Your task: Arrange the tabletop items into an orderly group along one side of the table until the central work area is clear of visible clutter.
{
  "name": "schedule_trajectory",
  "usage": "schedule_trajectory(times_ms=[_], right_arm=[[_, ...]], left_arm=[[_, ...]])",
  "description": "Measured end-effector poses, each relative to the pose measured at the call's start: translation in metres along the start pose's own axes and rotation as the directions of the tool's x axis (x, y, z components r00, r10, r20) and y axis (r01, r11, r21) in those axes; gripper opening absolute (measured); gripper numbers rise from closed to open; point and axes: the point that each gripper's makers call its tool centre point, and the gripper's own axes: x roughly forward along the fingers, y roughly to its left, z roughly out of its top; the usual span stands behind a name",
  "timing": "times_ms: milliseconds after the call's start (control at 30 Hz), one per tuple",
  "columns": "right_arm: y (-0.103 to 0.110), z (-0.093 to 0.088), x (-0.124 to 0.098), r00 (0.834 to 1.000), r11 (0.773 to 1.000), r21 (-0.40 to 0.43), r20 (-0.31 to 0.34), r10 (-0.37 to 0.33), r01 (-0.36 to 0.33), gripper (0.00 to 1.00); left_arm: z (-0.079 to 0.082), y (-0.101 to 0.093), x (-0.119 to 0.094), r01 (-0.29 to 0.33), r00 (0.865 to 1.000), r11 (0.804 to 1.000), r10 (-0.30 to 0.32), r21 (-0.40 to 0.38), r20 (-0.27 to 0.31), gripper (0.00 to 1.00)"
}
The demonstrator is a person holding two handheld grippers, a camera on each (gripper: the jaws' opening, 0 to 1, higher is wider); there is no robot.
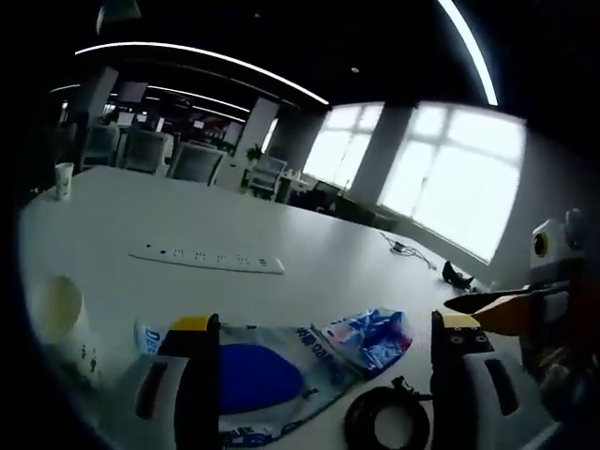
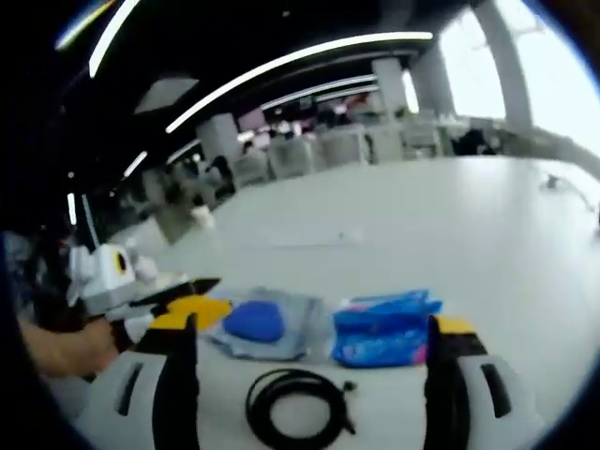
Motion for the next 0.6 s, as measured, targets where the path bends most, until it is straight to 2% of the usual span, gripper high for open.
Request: schedule_trajectory(times_ms=[67, 100, 167, 500, 600], right_arm=[[0.004, -0.004, -0.003, 1.000, 1.000, -0.027, -0.023, -0.003, 0.002, 1.00], [0.004, -0.007, -0.007, 0.999, 0.995, -0.095, -0.043, -0.020, 0.016, 1.00], [0.012, -0.013, -0.012, 0.997, 0.990, -0.137, -0.070, -0.022, 0.012, 1.00], [0.042, -0.022, -0.031, 0.996, 0.993, -0.110, -0.080, 0.044, -0.053, 1.00], [0.048, -0.024, -0.034, 0.995, 0.993, -0.103, -0.075, 0.058, -0.066, 1.00]], left_arm=[[0.004, -0.001, -0.006, 0.009, 1.000, 1.000, -0.009, -0.008, 0.015, 0.98], [0.004, -0.002, -0.007, 0.011, 1.000, 1.000, -0.011, -0.009, 0.011, 0.98], [0.004, -0.004, -0.011, 0.018, 1.000, 1.000, -0.018, 0.005, 0.002, 1.00], [0.018, -0.004, -0.043, 0.039, 0.999, 0.998, -0.040, 0.055, 0.000, 1.00], [0.024, 0.000, -0.053, 0.027, 1.000, 0.998, -0.027, 0.058, 0.008, 1.00]])
